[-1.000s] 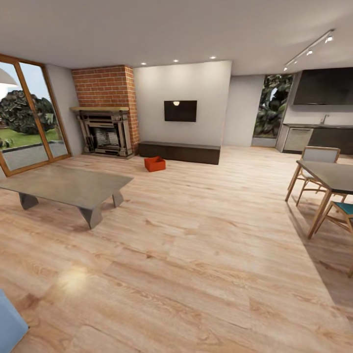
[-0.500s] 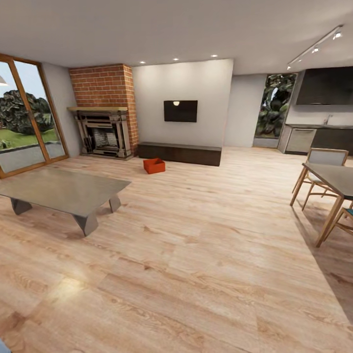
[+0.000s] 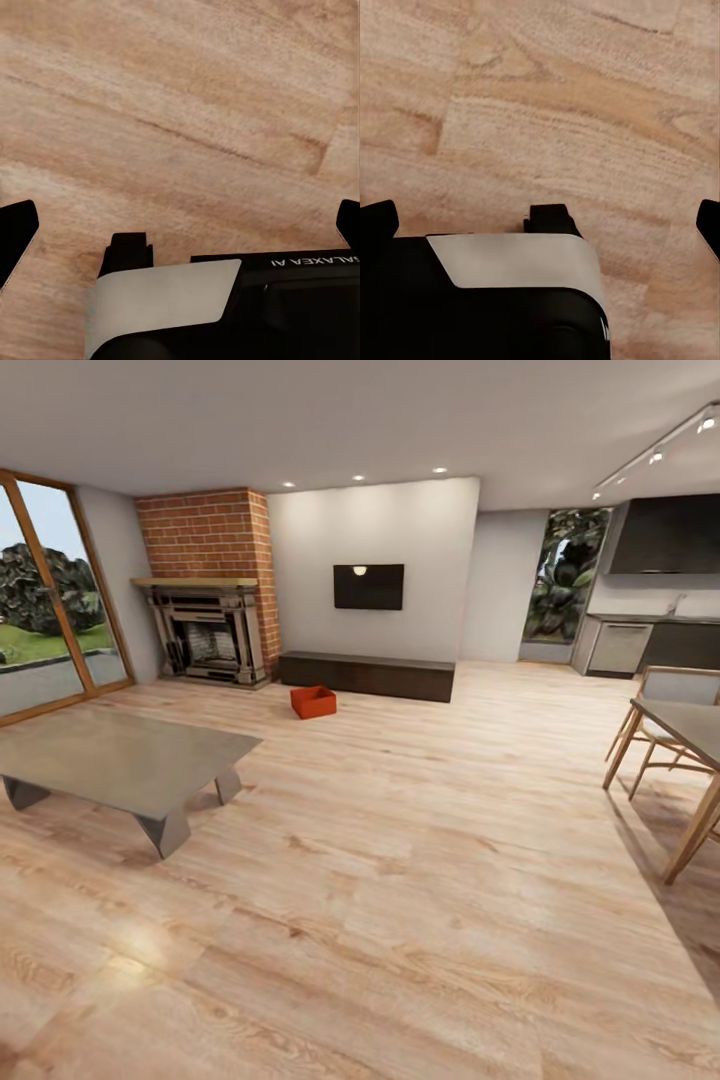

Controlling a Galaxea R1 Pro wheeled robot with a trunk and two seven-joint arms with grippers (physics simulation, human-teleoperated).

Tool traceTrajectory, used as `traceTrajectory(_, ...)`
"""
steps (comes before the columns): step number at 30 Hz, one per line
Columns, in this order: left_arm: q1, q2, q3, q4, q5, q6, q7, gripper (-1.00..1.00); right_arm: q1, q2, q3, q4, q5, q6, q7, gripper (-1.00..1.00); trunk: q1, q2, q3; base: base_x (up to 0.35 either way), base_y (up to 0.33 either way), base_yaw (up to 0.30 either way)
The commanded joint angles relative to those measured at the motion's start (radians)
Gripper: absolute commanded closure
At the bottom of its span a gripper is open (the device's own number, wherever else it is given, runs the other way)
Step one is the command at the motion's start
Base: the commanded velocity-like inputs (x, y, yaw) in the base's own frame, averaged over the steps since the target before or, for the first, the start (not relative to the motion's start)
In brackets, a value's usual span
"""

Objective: Move the two storage containers from the living room to the garage. In the garage, place one container on the floor and stack the other container on top of it (either order is fine).

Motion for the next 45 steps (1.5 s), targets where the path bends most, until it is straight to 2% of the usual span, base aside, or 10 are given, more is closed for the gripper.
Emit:
traceTrajectory(1,0.0,0.0,-0.008,0.0,0.01,0.004,-0.002,-1.0,-0.001,0.001,0.009,0.003,-0.009,-0.005,-0.001,-1.0,0.001,0.0,-0.001,0.322,0.0,0.0)
traceTrajectory(45,0.0,0.0,-0.008,0.0,0.01,0.004,-0.002,-1.0,-0.001,0.001,0.008,0.003,-0.009,-0.005,-0.001,-1.0,0.001,0.0,-0.001,0.322,0.0,0.0)
